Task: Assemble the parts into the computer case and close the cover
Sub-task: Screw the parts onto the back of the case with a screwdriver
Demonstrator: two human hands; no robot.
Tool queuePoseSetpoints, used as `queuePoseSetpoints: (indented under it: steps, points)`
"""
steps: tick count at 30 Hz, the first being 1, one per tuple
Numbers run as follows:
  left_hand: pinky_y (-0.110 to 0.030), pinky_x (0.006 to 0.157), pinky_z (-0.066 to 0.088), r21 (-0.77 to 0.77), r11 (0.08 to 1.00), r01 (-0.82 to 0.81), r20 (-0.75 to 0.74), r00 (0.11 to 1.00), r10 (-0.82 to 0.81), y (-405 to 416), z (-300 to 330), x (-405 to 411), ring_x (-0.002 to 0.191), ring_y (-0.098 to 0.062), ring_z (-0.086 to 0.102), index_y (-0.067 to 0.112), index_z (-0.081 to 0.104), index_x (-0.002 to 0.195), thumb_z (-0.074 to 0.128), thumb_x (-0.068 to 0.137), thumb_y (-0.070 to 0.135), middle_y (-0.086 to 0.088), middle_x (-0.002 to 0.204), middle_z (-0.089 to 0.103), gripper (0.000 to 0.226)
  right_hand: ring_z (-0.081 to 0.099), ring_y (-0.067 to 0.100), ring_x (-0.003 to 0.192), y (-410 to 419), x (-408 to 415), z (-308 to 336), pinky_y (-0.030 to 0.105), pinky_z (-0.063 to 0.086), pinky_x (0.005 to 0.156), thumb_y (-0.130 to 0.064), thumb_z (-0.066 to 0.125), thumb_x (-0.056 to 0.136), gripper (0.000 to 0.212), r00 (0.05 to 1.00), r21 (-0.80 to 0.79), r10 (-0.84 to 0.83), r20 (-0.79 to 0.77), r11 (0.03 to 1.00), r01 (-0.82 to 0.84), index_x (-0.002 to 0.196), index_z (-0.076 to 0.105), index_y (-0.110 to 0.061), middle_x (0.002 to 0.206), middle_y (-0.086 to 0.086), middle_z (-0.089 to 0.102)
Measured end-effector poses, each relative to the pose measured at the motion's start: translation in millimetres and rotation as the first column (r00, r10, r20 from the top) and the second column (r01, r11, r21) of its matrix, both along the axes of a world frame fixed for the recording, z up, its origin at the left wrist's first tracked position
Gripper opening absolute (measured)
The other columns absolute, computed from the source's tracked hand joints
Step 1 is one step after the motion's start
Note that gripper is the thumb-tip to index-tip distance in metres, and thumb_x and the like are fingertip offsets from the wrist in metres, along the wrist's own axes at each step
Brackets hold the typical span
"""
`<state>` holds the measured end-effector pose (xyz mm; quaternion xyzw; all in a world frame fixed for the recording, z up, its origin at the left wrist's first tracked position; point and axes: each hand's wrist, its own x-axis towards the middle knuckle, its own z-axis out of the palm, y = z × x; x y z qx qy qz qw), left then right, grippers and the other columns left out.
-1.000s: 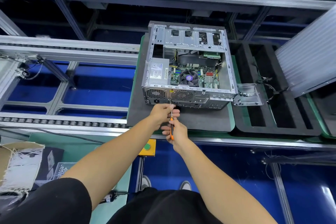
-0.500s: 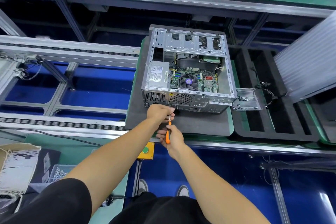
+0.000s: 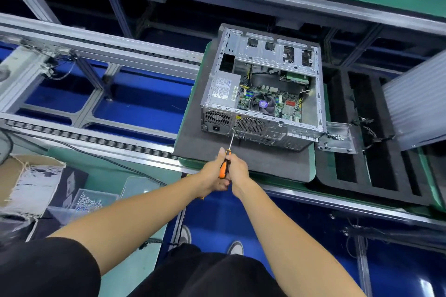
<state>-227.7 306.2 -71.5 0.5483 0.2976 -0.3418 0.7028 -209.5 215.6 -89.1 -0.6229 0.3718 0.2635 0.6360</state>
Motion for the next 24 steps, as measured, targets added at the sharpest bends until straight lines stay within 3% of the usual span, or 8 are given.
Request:
queuePoseSetpoints:
  steps: [2, 6, 10, 13, 17, 19, 21, 24]
  points:
    - [-0.019, 0.041, 0.024, -0.014, 0.999, -0.036, 0.023, 0.999, 0.037, -3.2, 1.2, 1.1, 0.043, -0.012, 0.032, 0.016, 0.046, 0.076, 0.035, 0.098, 0.068, -0.003, 0.055, 0.043, 0.058, 0.057, 0.023, 0.071, 0.4, 1.7, 2.4, 0.033, 0.043, 0.057, -0.034, 0.058, 0.091, 0.03, 0.999, -0.059, 0.037, 0.015, 0.998, -0.036, 0.098, 0.077, -0.012, 0.1, 0.018, 0.07]
    - [-0.022, 0.044, 0.019, 0.012, 1.0, -0.015, 0.108, 0.994, 0.013, -6.8, -2.8, 0.1, 0.042, -0.012, 0.028, 0.014, 0.048, 0.084, 0.032, 0.104, 0.059, 0.0, 0.05, 0.041, 0.052, 0.04, 0.033, 0.117, -3.5, 3.1, 13.5, 0.042, 0.037, 0.094, -0.03, 0.053, 0.095, 0.023, 0.934, -0.53, 0.245, 0.26, 0.845, -0.074, 0.113, 0.055, -0.017, 0.119, 0.008, 0.045]
    - [-0.022, 0.044, 0.019, -0.031, 0.999, -0.022, 0.161, 0.987, 0.027, -11.9, -6.2, -0.9, 0.042, -0.017, 0.028, 0.012, 0.051, 0.079, 0.029, 0.108, 0.044, -0.006, 0.054, 0.044, 0.048, 0.039, 0.031, 0.11, -26.8, 27.5, 53.7, 0.044, 0.031, 0.098, -0.033, 0.071, 0.076, 0.051, 0.552, -0.839, 0.641, 0.533, 0.483, 0.249, 0.12, 0.053, -0.014, 0.12, 0.011, 0.046]
    - [-0.026, 0.044, 0.027, -0.076, 0.993, -0.091, 0.17, 0.98, 0.103, -14.8, -6.1, 0.7, 0.045, -0.017, 0.038, 0.012, 0.054, 0.081, 0.033, 0.108, 0.038, -0.005, 0.059, 0.047, 0.043, 0.044, 0.031, 0.119, -51.1, 93.9, 93.9, 0.046, 0.032, 0.104, -0.046, 0.071, 0.074, 0.069, 0.33, -0.952, 0.9, 0.284, 0.223, 0.212, 0.133, 0.049, -0.016, 0.128, 0.01, 0.048]
    - [-0.021, 0.042, 0.027, -0.176, 0.96, -0.216, 0.116, 0.964, 0.238, -10.8, -11.7, -4.4, 0.048, -0.011, 0.038, 0.018, 0.055, 0.08, 0.042, 0.106, 0.042, 0.002, 0.064, 0.047, 0.038, 0.062, 0.033, 0.117, -65.4, 160.5, 114.6, 0.04, 0.043, 0.088, -0.052, 0.062, 0.092, 0.067, 0.063, -0.881, 0.966, -0.251, -0.201, -0.428, 0.148, 0.044, -0.021, 0.129, 0.011, 0.066]
    - [-0.021, 0.042, 0.019, -0.213, 0.948, -0.236, 0.114, 0.958, 0.264, -9.9, -16.0, -3.6, 0.046, -0.008, 0.033, 0.017, 0.054, 0.08, 0.042, 0.106, 0.04, 0.003, 0.063, 0.044, 0.037, 0.065, 0.031, 0.105, -65.6, 166.8, 105.6, 0.039, 0.049, 0.087, -0.045, 0.057, 0.097, 0.061, 0.038, -0.8, 0.967, -0.251, -0.185, -0.571, 0.148, 0.048, -0.013, 0.126, 0.015, 0.068]
    - [-0.023, 0.043, 0.014, -0.217, 0.947, -0.238, 0.138, 0.952, 0.271, -14.2, -19.5, -2.4, 0.044, -0.009, 0.026, 0.016, 0.053, 0.08, 0.041, 0.107, 0.038, 0.003, 0.061, 0.04, 0.037, 0.065, 0.026, 0.077, -65.3, 167.2, 94.9, 0.036, 0.052, 0.071, -0.038, 0.058, 0.095, 0.044, 0.037, -0.799, 0.987, -0.156, -0.104, -0.593, 0.128, 0.066, -0.01, 0.098, 0.014, 0.074]
    - [-0.026, 0.045, 0.018, 0.0, 0.985, -0.172, 0.279, 0.946, 0.165, -20.8, -22.7, -2.4, 0.046, -0.012, 0.025, 0.015, 0.049, 0.085, 0.037, 0.107, 0.036, 0.0, 0.063, 0.04, 0.033, 0.06, 0.02, 0.056, -69.2, 169.3, 89.3, 0.027, 0.041, 0.051, -0.033, 0.062, 0.087, 0.023, 0.048, -0.806, 0.997, -0.067, -0.026, -0.591, 0.095, 0.073, -0.015, 0.064, 0.001, 0.069]
